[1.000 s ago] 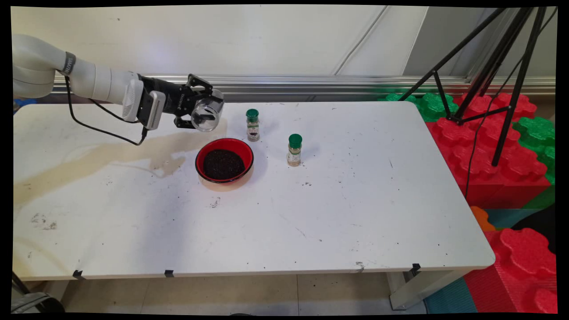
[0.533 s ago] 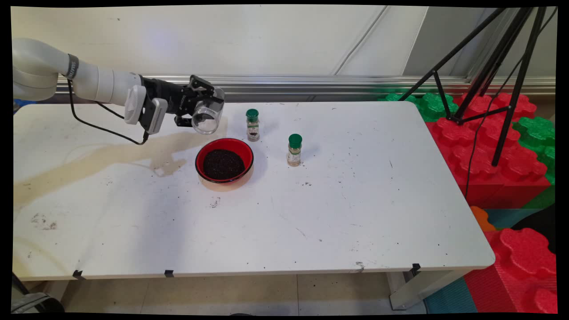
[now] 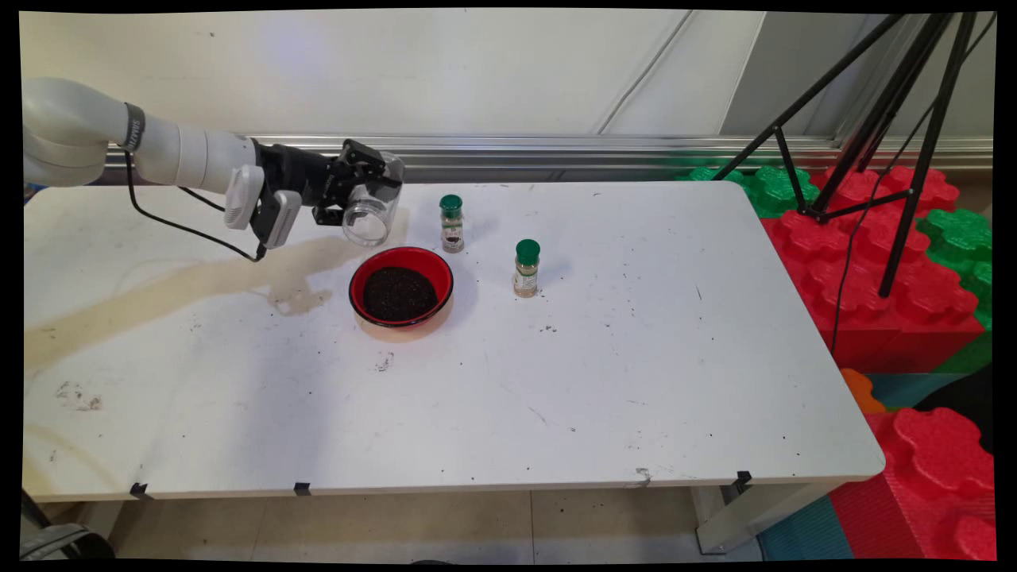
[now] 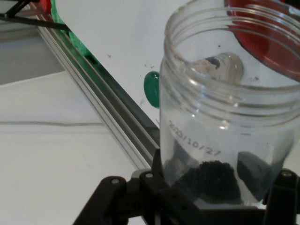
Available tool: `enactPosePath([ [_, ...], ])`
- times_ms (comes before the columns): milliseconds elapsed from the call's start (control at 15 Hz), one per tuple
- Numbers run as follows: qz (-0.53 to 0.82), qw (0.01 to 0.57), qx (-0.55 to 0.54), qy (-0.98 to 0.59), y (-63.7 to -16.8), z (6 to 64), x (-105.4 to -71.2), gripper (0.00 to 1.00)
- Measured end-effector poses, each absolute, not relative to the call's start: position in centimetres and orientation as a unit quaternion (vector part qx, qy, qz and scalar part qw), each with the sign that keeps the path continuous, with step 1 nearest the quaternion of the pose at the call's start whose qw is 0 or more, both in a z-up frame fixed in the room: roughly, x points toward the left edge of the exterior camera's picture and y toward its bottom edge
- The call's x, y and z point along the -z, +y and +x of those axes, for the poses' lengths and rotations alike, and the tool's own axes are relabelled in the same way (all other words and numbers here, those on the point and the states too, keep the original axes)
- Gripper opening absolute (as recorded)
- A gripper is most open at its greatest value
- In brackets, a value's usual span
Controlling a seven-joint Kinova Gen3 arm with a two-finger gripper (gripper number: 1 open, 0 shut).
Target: Pour the black seasoning powder in the red bowl
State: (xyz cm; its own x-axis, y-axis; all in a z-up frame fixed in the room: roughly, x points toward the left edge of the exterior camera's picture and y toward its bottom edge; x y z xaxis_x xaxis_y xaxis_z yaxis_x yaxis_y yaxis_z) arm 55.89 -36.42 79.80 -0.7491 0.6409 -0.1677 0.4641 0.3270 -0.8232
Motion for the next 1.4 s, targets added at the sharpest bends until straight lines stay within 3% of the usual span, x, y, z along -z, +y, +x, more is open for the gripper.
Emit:
enactPosePath([
  [1400,-0.495,-0.01,-0.502,-0.709,-36.4,54.3,-79.3,0.0],
])
